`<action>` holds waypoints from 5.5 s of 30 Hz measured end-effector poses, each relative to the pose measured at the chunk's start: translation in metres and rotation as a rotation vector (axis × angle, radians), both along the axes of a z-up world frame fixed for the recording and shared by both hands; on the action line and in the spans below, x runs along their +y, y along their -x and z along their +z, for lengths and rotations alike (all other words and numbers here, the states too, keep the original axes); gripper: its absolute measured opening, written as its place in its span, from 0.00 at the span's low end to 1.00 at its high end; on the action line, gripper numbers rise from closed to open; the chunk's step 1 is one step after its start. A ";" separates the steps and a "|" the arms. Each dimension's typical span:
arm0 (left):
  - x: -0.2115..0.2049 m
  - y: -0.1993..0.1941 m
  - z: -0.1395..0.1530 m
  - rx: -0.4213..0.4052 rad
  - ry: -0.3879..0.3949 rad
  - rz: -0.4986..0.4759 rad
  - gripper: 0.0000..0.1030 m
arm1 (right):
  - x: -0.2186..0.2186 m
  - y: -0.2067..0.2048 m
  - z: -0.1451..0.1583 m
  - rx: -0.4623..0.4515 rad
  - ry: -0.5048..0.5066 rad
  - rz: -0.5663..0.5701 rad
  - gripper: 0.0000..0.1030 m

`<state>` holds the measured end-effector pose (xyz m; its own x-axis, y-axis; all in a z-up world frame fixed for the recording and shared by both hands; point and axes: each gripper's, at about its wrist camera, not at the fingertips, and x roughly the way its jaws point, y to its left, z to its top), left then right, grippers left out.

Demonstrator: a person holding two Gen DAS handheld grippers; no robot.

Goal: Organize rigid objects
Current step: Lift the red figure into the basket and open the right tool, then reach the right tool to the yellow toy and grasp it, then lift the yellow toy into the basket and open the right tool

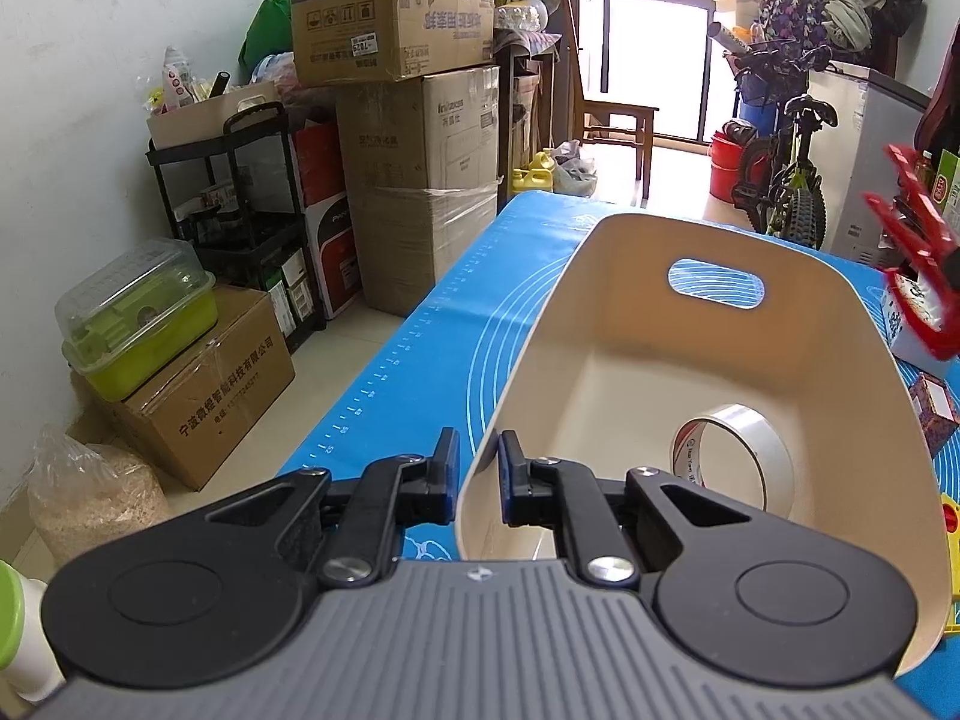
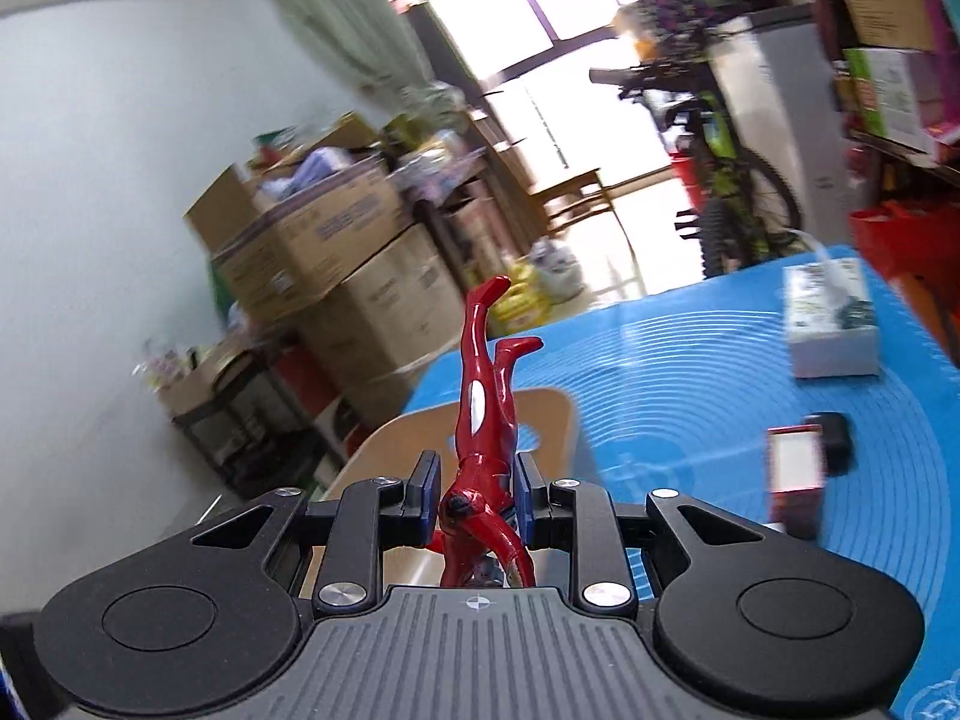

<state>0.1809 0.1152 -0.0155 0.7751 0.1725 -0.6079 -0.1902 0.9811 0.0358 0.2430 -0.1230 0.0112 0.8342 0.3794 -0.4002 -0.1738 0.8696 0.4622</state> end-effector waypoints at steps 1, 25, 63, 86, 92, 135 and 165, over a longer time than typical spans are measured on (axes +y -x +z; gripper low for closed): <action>0.000 0.000 0.000 -0.001 0.000 -0.002 0.14 | 0.008 0.000 0.000 -0.006 0.012 0.021 0.33; 0.001 0.000 0.001 -0.002 -0.007 -0.006 0.14 | 0.071 -0.005 -0.037 0.172 0.161 0.248 0.49; -0.002 -0.001 0.002 -0.002 -0.007 0.010 0.15 | -0.092 -0.006 -0.085 0.360 0.262 -0.166 0.72; -0.001 -0.001 0.001 0.000 -0.002 0.008 0.15 | -0.059 -0.011 -0.120 0.343 0.477 -0.129 0.51; -0.001 -0.001 0.001 0.000 -0.001 0.007 0.15 | -0.056 -0.011 -0.118 0.329 0.490 -0.110 0.51; 0.001 0.001 0.001 -0.009 0.001 -0.002 0.14 | 0.015 0.019 0.012 -0.169 0.191 -0.085 0.48; -0.001 0.001 0.001 -0.009 -0.006 -0.001 0.14 | 0.087 0.002 -0.034 0.074 0.213 0.248 0.65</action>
